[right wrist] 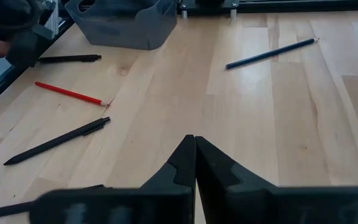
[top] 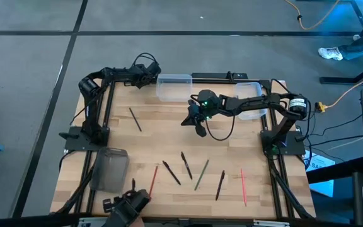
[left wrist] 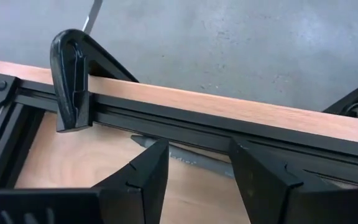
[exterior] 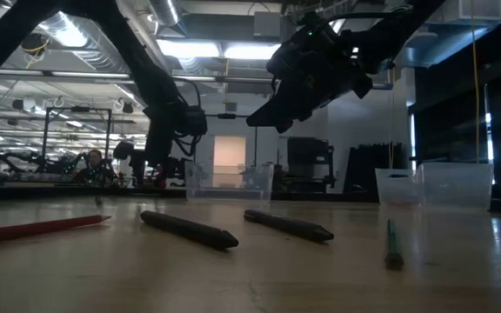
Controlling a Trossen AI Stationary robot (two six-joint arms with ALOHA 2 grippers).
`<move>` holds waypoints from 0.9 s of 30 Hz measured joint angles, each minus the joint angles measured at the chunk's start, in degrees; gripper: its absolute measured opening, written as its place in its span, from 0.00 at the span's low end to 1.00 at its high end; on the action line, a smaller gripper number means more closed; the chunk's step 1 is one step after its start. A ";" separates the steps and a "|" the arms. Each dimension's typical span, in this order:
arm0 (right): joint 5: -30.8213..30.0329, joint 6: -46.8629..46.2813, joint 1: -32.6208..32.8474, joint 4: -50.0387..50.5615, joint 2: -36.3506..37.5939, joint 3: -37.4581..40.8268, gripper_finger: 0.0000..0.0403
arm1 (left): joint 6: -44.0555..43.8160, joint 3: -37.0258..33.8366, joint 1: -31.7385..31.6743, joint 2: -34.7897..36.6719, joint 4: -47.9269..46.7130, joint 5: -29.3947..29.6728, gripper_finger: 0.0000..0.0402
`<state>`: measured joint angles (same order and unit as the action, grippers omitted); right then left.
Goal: Sort crayons/erasers/pens/pencils in bins
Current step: Put the gray crayon into the right transparent bin
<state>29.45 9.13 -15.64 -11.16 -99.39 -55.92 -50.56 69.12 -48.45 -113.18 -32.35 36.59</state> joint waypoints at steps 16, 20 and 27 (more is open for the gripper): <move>0.02 -1.09 0.00 -0.09 0.00 0.00 0.03 | 2.83 0.16 1.33 0.54 -1.08 -2.40 0.42; -0.02 -1.09 0.00 -0.21 0.00 0.00 0.03 | 2.88 0.18 1.10 0.63 0.03 -1.92 0.42; -1.38 -1.09 0.00 -0.17 -0.02 0.00 0.03 | 2.97 0.26 -0.46 -0.43 -0.14 -1.90 0.42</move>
<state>28.08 8.03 -15.64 -11.33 -99.42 -55.92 -47.59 69.38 -48.90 -113.61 -32.49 34.69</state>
